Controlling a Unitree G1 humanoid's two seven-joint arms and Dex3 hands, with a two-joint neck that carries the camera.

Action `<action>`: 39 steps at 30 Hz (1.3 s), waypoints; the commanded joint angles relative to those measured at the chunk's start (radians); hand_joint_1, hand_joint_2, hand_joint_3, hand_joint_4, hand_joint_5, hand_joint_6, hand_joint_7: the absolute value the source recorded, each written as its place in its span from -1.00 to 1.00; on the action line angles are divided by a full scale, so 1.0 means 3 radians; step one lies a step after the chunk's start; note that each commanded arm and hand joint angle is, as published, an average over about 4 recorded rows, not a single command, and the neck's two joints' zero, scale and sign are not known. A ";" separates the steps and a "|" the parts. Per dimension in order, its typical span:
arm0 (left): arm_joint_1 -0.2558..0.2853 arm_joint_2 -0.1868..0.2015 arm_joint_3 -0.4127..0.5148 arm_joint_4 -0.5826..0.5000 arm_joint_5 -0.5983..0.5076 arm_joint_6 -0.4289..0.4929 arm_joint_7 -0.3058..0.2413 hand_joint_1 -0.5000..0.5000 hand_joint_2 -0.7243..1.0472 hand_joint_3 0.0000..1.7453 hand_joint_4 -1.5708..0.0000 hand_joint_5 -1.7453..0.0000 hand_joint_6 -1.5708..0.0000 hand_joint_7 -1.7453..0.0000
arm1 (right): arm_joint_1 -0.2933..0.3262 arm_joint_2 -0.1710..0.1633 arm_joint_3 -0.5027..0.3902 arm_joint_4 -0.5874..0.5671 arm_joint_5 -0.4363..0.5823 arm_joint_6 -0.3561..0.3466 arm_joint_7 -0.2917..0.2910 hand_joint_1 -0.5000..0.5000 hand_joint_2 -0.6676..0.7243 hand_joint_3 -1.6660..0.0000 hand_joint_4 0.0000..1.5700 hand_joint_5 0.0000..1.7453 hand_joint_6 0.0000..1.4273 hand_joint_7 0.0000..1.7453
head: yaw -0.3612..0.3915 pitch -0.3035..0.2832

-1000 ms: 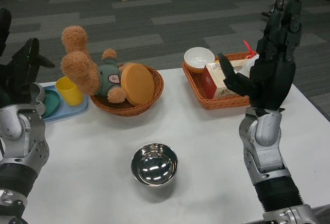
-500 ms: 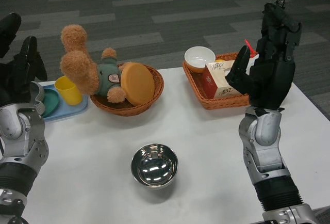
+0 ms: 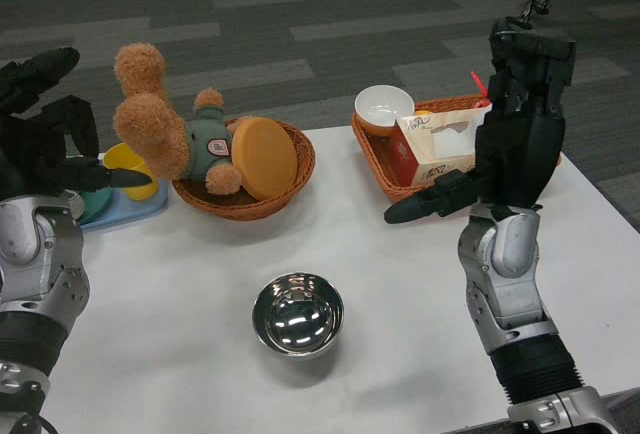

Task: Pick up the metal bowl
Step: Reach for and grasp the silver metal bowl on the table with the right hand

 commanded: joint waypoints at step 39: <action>0.0006 0.0018 0.0043 0.0034 -0.0010 0.0101 -0.0058 0.98 0.40 -0.90 -1.00 -1.00 -0.67 -0.20 | 0.0001 0.0033 -0.0010 0.0131 -0.0017 0.0919 0.0875 -0.92 0.41 0.71 -1.00 -1.00 -1.00 -1.00 | -0.0270 0.0198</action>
